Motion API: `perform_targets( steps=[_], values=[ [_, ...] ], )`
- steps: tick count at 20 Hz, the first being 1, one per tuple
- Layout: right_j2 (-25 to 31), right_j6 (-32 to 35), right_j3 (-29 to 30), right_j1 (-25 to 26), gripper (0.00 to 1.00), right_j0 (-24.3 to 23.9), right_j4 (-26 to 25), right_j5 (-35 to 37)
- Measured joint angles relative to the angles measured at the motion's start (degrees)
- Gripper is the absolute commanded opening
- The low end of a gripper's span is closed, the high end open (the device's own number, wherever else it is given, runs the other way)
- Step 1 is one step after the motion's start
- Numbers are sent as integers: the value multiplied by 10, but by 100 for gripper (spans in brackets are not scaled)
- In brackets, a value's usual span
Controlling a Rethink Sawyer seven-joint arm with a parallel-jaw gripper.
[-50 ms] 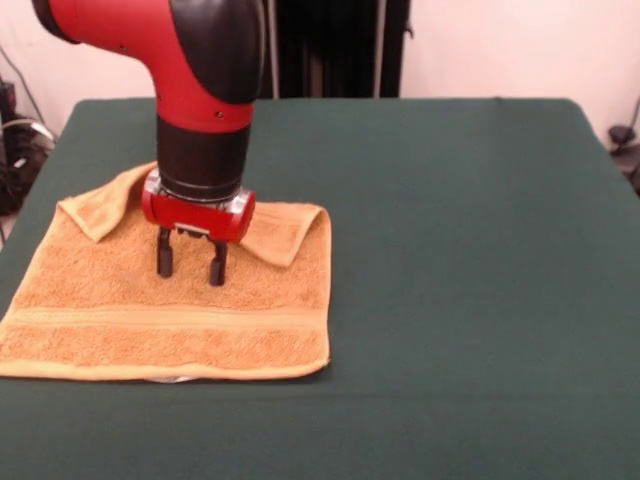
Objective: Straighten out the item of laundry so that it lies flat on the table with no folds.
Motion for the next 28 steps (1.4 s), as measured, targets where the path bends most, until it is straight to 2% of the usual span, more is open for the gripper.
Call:
perform_targets(
  steps=[13, 28],
  values=[
    [-2, 0, -11, 3, 100, 1, 12, 27],
    [2, 0, 31, -11, 100, -3, 14, -33]
  ],
)
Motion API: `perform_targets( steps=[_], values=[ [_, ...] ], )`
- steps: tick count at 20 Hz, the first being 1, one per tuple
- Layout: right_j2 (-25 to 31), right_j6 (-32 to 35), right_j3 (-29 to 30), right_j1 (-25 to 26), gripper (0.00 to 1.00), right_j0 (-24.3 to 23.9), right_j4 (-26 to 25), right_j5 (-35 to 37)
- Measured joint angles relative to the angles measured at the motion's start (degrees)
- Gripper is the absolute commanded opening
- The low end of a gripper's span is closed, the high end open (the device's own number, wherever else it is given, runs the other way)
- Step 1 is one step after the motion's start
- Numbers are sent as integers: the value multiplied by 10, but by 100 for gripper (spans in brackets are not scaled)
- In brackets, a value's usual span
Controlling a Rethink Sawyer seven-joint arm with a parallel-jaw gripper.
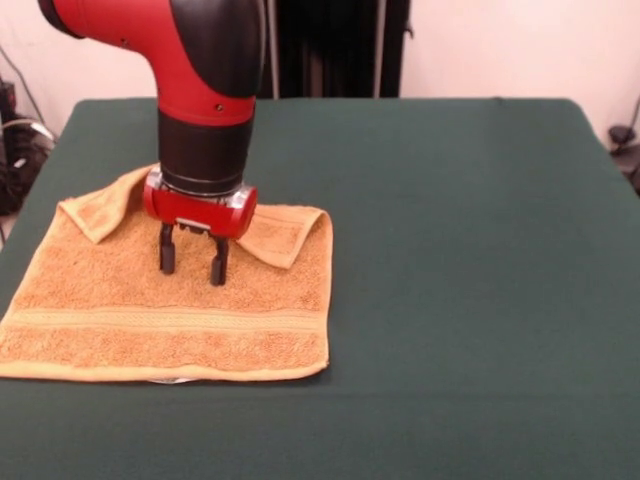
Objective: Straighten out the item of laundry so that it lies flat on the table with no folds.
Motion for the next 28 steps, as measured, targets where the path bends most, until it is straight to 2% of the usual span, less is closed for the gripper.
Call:
perform_targets(
  steps=[28],
  values=[
    [11, 0, 93, -38, 100, 3, 0, -73]
  ],
)
